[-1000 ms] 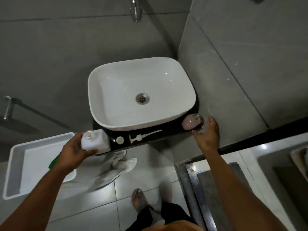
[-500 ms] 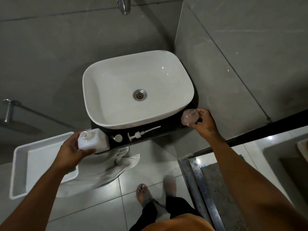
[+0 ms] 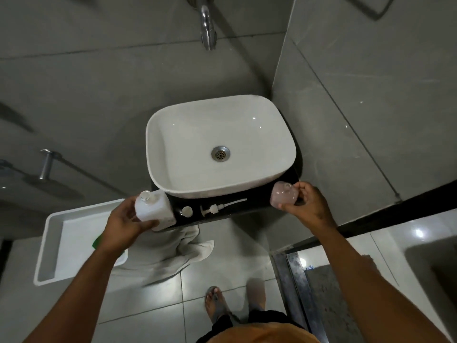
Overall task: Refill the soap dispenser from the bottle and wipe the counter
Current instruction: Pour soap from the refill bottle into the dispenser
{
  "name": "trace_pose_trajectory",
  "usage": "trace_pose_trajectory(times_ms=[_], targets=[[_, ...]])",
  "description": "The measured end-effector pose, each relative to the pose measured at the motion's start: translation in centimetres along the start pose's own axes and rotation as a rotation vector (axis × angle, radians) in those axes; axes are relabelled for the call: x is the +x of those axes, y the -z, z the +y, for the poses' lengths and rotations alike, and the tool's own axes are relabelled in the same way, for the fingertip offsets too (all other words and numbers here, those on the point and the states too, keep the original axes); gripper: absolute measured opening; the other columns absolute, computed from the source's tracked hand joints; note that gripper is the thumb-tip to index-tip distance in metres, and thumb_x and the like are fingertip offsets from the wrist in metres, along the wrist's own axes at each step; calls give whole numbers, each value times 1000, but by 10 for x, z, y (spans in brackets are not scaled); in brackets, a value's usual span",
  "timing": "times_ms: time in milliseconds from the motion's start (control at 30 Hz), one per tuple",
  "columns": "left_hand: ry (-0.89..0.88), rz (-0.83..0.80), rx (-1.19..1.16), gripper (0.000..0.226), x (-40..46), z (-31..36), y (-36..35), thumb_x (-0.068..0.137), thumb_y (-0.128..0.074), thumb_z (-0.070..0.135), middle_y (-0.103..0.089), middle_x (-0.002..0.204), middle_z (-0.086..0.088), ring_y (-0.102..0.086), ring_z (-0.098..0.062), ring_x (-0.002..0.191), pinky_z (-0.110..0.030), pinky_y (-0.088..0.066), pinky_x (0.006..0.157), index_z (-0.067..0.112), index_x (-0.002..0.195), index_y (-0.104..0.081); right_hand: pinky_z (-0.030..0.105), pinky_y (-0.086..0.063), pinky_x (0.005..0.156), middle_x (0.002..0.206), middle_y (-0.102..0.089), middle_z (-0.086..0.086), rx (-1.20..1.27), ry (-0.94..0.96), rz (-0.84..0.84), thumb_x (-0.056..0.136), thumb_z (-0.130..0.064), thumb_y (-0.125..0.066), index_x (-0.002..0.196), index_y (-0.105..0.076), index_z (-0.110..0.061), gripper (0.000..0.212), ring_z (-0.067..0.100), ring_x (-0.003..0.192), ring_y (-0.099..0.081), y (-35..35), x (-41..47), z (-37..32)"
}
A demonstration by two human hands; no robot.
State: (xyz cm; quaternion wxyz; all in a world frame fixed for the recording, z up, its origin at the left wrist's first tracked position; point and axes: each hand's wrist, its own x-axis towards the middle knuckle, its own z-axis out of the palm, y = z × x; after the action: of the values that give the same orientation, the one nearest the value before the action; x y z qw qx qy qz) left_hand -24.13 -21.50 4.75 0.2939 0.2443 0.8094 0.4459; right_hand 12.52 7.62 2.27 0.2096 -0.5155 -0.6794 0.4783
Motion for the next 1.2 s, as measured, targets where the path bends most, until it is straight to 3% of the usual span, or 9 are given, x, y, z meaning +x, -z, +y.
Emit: trace_pose_trajectory(times_ms=[67, 167, 300, 367, 467, 600, 733, 867, 1200], targets=[[-43, 41, -22, 64, -10, 21, 0, 61, -91, -11, -74, 93, 30, -69, 13, 84, -4, -52, 66, 31, 101, -65, 17, -55, 67, 102, -71, -6, 67, 26, -15, 61, -8, -96, 105, -57, -29, 63, 7, 93, -69, -6, -11, -17], [-169, 77, -27, 70, -21, 59, 1, 58, -94, -6, -73, 98, 27, -68, 10, 88, -8, -53, 67, 43, 96, -62, 27, -58, 72, 105, -72, -5, 149, 117, -39, 60, 1, -94, 102, -57, -36, 67, 16, 98, -70, -17, -25, -46], [-339, 60, 9, 70, -28, 117, 6, 57, -96, 3, -74, 107, 18, -71, 1, 98, -17, -58, 78, 46, 102, -62, 14, -56, 69, 106, -72, -29, 214, 248, -91, 61, -2, -94, 102, -62, -56, 75, -3, 102, -69, -30, -41, -96], [-412, 58, 95, 70, -30, 148, 10, 56, -97, 17, -73, 110, 21, -69, 1, 103, -13, -54, 86, 50, 108, -63, 14, -56, 70, 111, -72, -26, 246, 305, -115, 62, -7, -95, 106, -64, -53, 71, -4, 104, -68, -35, -46, -119], [-532, 70, 238, 72, -32, 183, 14, 60, -97, 22, -72, 114, 14, -66, -4, 107, -8, -49, 86, 35, 122, -65, 14, -57, 71, 112, -72, -25, 297, 372, -139, 63, -10, -95, 107, -65, -47, 65, -2, 108, -67, -38, -51, -149], [-644, 86, 365, 73, -39, 217, 21, 60, -87, 24, -68, 120, 3, -63, -16, 108, -20, -49, 86, 23, 129, -66, 11, -56, 74, 112, -67, -38, 318, 431, -135, 64, -14, -95, 109, -64, -51, 65, -10, 110, -64, -38, -52, -172], [-701, 109, 453, 72, -47, 234, 23, 58, -83, 29, -64, 116, 7, -58, -16, 107, -17, -42, 86, 25, 128, -66, 16, -59, 80, 115, -70, -29, 322, 448, -131, 63, -18, -96, 116, -64, -46, 68, -5, 112, -65, -38, -49, -179], [-716, 102, 545, 77, -48, 240, 22, 60, -89, 25, -63, 120, 2, -56, -22, 111, -33, -47, 89, 24, 132, -64, 24, -61, 82, 116, -72, -25, 327, 460, -142, 62, -20, -95, 117, -66, -43, 66, 0, 112, -67, -38, -48, -181], [-694, 135, 709, 87, -43, 247, 24, 61, -94, 19, -60, 129, 1, -52, -21, 117, -43, -53, 93, 29, 140, -59, 29, -63, 82, 115, -74, -19, 338, 476, -152, 63, -19, -95, 119, -68, -37, 65, 4, 110, -68, -38, -40, -185]])
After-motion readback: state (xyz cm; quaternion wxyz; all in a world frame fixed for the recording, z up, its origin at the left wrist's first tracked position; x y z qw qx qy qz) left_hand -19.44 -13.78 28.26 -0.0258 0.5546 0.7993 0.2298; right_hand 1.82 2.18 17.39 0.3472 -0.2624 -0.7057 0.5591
